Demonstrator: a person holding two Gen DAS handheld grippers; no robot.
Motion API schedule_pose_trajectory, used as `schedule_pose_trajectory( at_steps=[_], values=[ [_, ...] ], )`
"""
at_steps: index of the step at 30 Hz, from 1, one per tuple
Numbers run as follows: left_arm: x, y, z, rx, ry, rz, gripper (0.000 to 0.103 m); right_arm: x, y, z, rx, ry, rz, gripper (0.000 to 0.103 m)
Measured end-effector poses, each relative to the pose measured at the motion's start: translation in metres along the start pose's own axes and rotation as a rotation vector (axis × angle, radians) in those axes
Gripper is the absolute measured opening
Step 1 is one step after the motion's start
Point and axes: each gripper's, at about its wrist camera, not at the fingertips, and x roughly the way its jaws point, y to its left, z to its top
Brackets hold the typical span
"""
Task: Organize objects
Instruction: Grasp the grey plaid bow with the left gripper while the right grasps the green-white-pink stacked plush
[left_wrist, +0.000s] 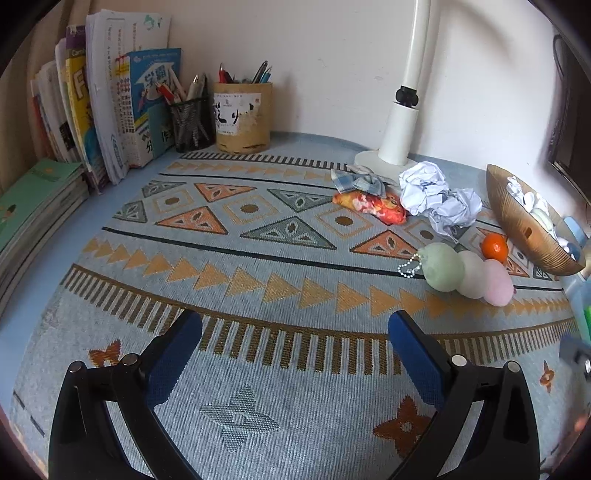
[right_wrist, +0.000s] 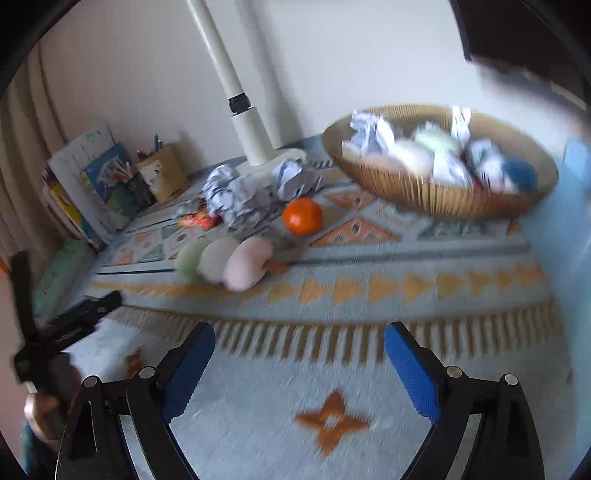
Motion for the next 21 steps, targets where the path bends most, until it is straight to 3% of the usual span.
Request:
schedule_pose_trajectory(
  at_steps=[4, 5, 7, 9, 11, 13, 18, 21],
  values=[
    [-0.001, 0.0, 0.0, 0.0, -0.005, -0.009, 0.101, -0.013, 0.008, -0.017, 0.143, 0.24, 0.148, 0.092],
    [0.0, 0.001, 0.0, -0.003, 0.0, -0.012, 0.101, -0.018, 0.014, -0.016, 0.158, 0.275, 0.236, 0.092],
    [0.001, 0.001, 0.0, -0.004, 0.012, -0.02, 0.101, -0.024, 0.021, -0.008, 0.152, 0.282, 0.316, 0.092],
    [0.0, -0.001, -0.001, 0.005, 0.009, -0.012, 0.101, -0.029, 0.032, 0.006, 0.054, 0.199, 0.162, 0.092],
    [-0.001, -0.003, -0.002, 0.015, 0.003, -0.007, 0.101, -0.026, 0.052, 0.016, -0.163, 0.044, -0.056, 0.093],
    [-0.002, -0.003, -0.002, 0.018, 0.0, -0.004, 0.101, -0.012, 0.064, 0.019, -0.308, -0.041, -0.153, 0.093],
    [0.0, 0.0, -0.001, 0.004, 0.015, -0.017, 0.101, 0.038, 0.067, 0.047, -0.313, 0.045, 0.095, 0.093],
    [0.005, 0.001, -0.001, -0.003, 0.047, -0.037, 0.101, 0.057, 0.08, 0.06, -0.41, 0.074, 0.118, 0.093]
  ],
)
